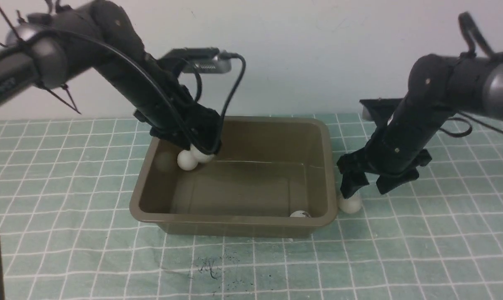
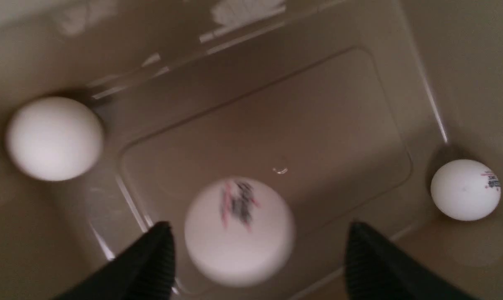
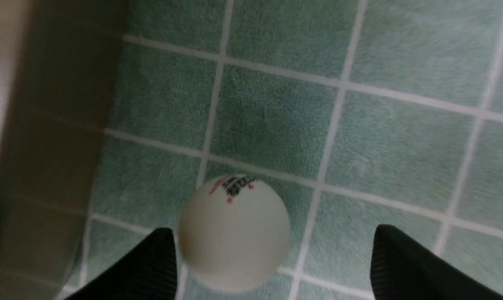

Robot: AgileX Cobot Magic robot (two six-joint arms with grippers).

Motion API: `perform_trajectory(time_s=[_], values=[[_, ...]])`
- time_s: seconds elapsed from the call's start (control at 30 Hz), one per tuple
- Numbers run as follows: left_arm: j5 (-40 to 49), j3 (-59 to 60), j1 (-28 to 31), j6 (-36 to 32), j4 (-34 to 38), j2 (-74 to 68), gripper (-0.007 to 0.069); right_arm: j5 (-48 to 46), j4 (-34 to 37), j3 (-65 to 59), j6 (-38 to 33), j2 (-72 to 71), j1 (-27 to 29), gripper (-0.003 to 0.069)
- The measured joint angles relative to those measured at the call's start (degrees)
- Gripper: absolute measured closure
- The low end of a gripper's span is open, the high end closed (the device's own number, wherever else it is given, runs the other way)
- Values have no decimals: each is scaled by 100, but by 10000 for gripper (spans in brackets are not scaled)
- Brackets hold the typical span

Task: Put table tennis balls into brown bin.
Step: 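Drop the ball into the bin, then reach for and grasp a ping pong ball on the table, then release the ping pong ball into the bin and lift the gripper away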

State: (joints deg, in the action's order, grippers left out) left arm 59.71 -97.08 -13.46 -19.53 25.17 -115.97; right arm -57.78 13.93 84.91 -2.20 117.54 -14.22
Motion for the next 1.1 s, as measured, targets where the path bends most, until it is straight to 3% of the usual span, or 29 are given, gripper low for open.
perform_trajectory(time_s=[0.1,0.17,0.23,0.3,0.33,0.37,0.47,0.6,0.73,0.93,1.03,1.1], values=[[22,-205,-27,165,-61,-79,59,105,38,0,-33,248,-47,125],[84,-404,-14,390,-190,-12,88,104,38,0,-60,299,-63,196],[315,-753,22,745,-560,219,221,-40,-48,0,-55,254,-68,316],[444,-887,48,905,-829,415,331,-224,-119,25,-32,172,-54,300],[678,-1026,107,1055,-1232,793,483,-533,-206,99,-18,-15,-43,297],[789,-1048,135,1110,-1431,983,544,-709,-229,171,-2,-175,-35,297],[1053,-1023,219,1295,-2105,1614,609,-996,-148,405,65,-687,-23,297],[1109,-436,272,1651,-2794,2666,629,-852,303,753,-245,-1327,-229,297],[1044,467,272,1864,-2710,3532,629,-272,560,867,-606,-1314,-642,297],[113,2548,272,1953,-2326,4696,629,407,620,983,-679,-841,-981,290],[-231,3570,272,1953,-2252,5104,629,116,577,1282,-646,-796,-981,200],[-306,3746,272,1953,-2252,5163,629,-125,556,1472,-611,-846,-981,182]])
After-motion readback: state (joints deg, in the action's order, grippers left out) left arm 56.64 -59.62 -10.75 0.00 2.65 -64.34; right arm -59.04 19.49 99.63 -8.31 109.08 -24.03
